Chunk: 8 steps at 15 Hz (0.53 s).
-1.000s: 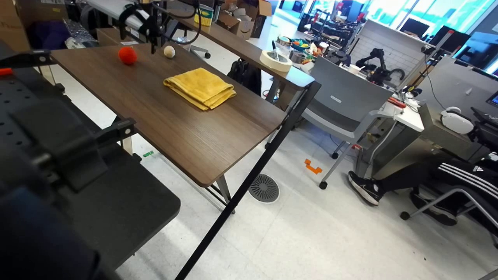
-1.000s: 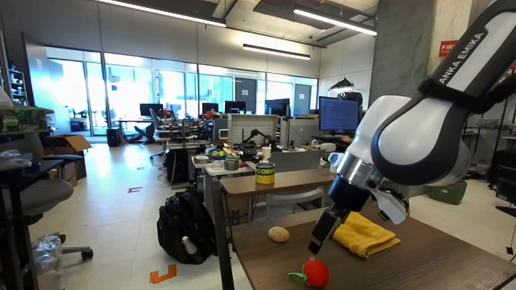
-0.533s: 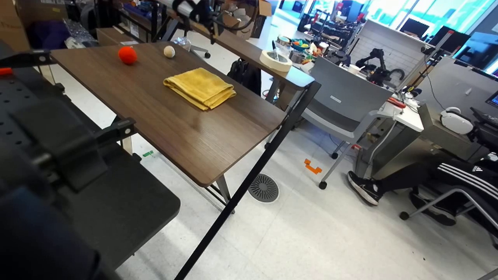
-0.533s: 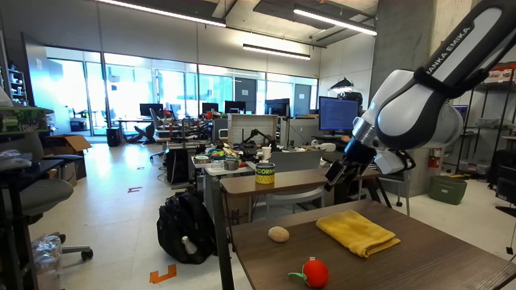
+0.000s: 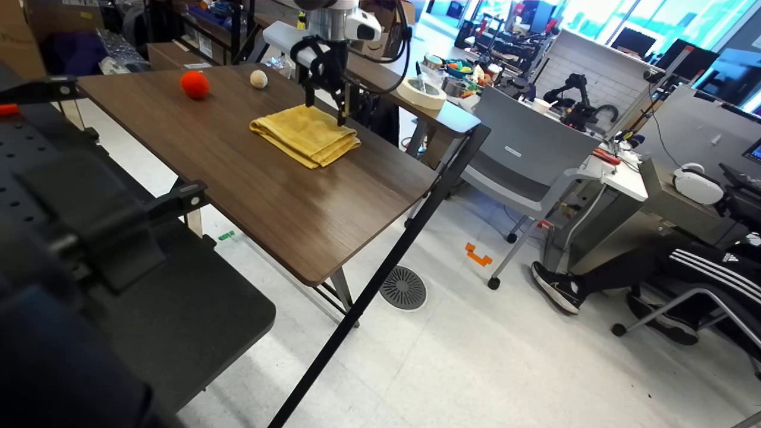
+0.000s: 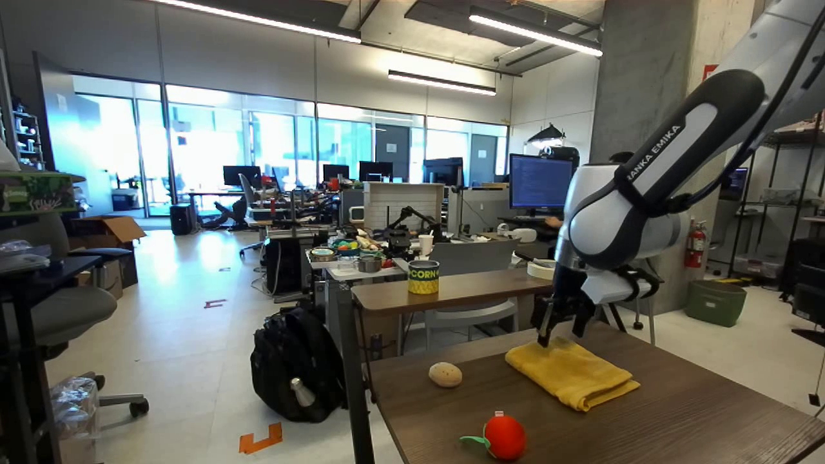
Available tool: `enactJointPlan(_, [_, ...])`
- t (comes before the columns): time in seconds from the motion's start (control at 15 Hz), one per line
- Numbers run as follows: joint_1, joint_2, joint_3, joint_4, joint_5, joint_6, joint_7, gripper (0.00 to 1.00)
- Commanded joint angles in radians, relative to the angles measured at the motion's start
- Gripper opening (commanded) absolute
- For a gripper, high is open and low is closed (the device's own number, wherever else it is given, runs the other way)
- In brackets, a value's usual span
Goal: Move the potato to the left, wipe the table with the yellow towel, move the red plush toy to the left, wipe the right side of the table with the towel, move the potato and red toy to the right, wipe the left side of the table
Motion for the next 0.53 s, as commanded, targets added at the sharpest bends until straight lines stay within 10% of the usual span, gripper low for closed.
enactJointPlan(0.0, [-0.04, 0.09, 0.083, 0.117, 0.041, -0.107, -0.062, 1.0])
enactJointPlan(0.47, [-0.016, 0.106, 0.017, 0.082, 0.016, -0.059, -0.016, 1.0])
